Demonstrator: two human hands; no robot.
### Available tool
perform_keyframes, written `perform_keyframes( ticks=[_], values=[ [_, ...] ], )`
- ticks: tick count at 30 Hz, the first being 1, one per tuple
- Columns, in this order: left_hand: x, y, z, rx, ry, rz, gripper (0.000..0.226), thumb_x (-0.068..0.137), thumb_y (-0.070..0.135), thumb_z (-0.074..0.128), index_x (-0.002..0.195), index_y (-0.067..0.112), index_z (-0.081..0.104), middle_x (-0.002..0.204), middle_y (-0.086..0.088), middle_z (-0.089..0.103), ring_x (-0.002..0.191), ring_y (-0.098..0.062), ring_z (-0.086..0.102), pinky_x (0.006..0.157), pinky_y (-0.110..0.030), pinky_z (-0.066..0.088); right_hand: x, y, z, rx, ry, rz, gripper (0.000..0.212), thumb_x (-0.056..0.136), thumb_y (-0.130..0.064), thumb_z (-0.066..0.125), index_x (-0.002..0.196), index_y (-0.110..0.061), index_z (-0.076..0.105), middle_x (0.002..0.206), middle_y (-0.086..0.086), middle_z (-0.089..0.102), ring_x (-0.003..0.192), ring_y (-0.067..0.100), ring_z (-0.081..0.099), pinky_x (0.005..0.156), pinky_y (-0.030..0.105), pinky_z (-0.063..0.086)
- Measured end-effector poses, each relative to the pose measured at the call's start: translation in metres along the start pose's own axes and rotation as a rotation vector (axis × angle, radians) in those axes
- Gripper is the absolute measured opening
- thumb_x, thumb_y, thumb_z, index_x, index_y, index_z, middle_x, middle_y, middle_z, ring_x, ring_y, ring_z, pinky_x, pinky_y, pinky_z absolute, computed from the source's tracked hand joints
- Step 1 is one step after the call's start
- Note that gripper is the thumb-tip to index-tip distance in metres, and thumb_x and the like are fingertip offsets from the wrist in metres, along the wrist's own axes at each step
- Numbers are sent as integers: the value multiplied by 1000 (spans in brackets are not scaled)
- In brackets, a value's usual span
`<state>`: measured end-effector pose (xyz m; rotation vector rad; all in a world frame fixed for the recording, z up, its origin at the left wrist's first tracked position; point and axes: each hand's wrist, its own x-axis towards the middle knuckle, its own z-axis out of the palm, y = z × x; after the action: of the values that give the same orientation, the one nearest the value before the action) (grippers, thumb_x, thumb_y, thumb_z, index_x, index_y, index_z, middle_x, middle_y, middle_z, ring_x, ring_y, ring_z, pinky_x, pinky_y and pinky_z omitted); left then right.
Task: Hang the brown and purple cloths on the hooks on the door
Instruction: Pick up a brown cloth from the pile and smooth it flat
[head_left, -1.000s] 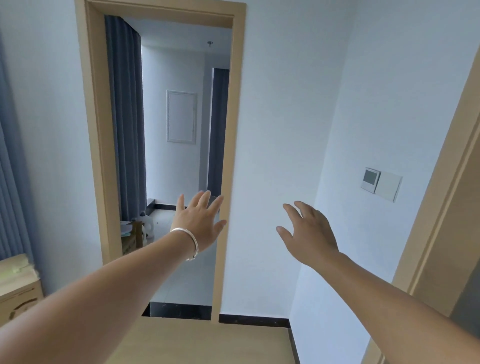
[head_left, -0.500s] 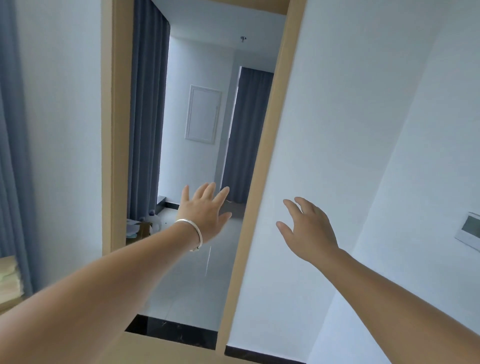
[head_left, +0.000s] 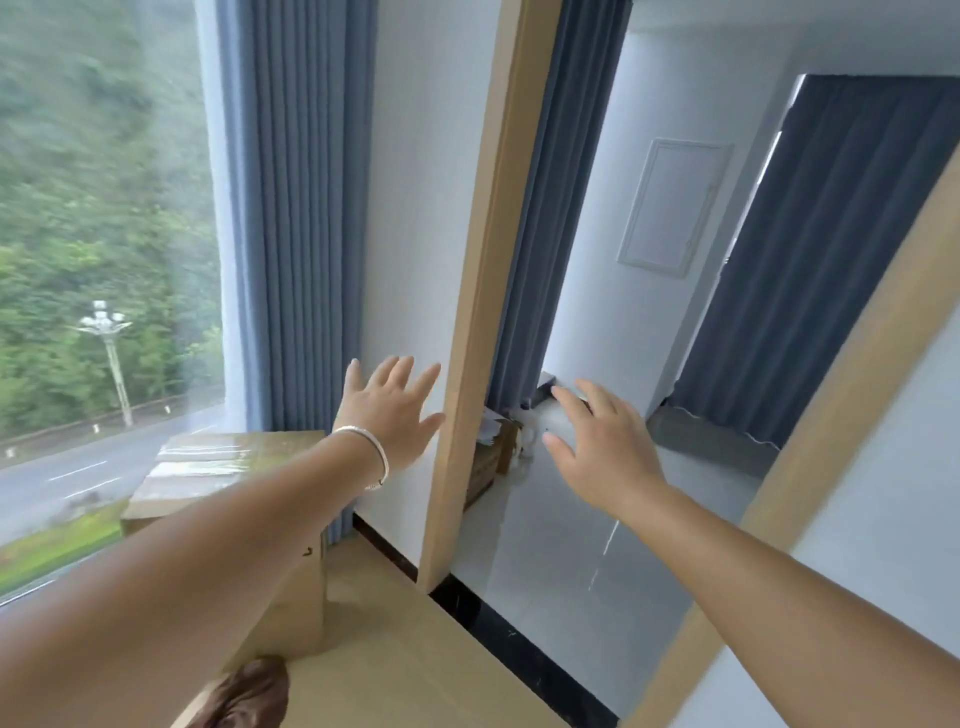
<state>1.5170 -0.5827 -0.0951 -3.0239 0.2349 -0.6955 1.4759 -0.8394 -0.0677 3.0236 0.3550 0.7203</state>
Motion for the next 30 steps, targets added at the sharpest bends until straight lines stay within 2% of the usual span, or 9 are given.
perform_keyframes(
  ticks=[6, 11, 20, 24, 30],
  values=[
    [15, -73, 35, 95, -110, -237, 65, 95, 61, 21, 151, 34, 0, 160, -1, 10, 148, -20, 2, 117, -55, 1, 107, -34, 76, 114, -32, -297, 58, 96, -45, 44, 147, -20, 34, 153, 8, 31, 142, 23, 24, 117, 46, 19],
    [-13, -108, 66, 154, -206, -455, 64, 94, 60, 23, 151, 35, 3, 160, -2, 10, 148, -20, 6, 117, -56, 2, 149, -82, 144, 204, -105, -518, 58, 97, -47, 42, 149, -24, 29, 155, 6, 27, 142, 23, 23, 117, 42, 14],
    [-102, -167, 132, 198, -403, -725, 65, 94, 61, 22, 151, 35, 4, 160, -3, 12, 148, -20, 7, 117, -56, 2, 148, -195, 249, 365, -294, -787, 57, 96, -45, 46, 148, -25, 31, 154, 3, 29, 143, 20, 21, 119, 42, 10],
    [-140, -192, 184, 162, -468, -781, 64, 94, 59, 25, 151, 34, 8, 159, -3, 16, 147, -20, 12, 116, -55, 5, 142, -241, 306, 311, -368, -878, 57, 98, -46, 41, 149, -25, 30, 156, 4, 26, 145, 21, 18, 120, 43, 9],
    [-219, -223, 280, 67, -700, -892, 62, 96, 57, 25, 151, 33, 10, 160, -2, 15, 146, -20, 12, 115, -54, 8, 110, -306, 405, 220, -546, -1001, 58, 98, -46, 41, 150, -24, 30, 156, 5, 27, 145, 20, 18, 119, 41, 11]
  ],
)
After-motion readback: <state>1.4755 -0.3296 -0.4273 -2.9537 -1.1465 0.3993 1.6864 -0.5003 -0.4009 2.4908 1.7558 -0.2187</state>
